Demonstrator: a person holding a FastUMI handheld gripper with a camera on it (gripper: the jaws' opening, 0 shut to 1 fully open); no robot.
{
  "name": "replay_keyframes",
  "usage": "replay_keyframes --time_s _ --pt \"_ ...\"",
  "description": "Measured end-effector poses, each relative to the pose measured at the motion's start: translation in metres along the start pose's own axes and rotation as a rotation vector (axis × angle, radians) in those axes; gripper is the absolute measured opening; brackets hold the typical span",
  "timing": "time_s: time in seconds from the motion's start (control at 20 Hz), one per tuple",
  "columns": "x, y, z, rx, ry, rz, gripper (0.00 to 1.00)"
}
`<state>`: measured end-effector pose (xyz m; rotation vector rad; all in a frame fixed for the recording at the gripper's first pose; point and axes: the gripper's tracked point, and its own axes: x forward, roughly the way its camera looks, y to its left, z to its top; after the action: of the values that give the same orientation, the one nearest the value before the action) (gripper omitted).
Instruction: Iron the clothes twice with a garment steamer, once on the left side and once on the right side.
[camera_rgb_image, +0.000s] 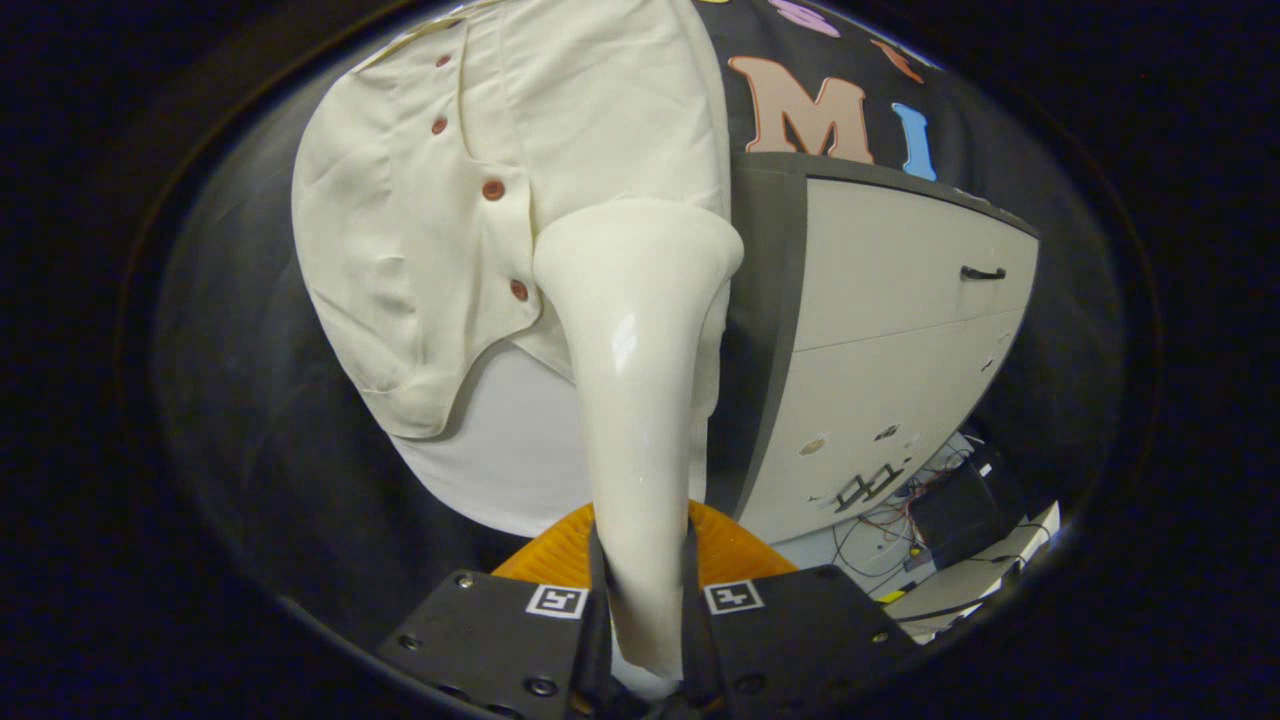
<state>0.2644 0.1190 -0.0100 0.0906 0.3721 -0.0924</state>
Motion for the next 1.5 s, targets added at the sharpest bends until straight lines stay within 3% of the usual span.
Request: replay_keyframes --time_s 0.25,0.6,0.85,1.05,1.5 --pt "-0.061 0.011 0.043 0.055 -0.116 0.022 0.28" --pt "-0.191 0.036 0.122 0.000 -0.374 0.095 0.28" --pt "-0.269 0.034 0.146 -0.023 -0.492 0.146 0.27" --pt "-0.297 0.012 0.156 0.029 -0.545 0.161 0.27" --pt "-0.319 -0.032 0.140 -0.033 -0.556 0.145 0.28"
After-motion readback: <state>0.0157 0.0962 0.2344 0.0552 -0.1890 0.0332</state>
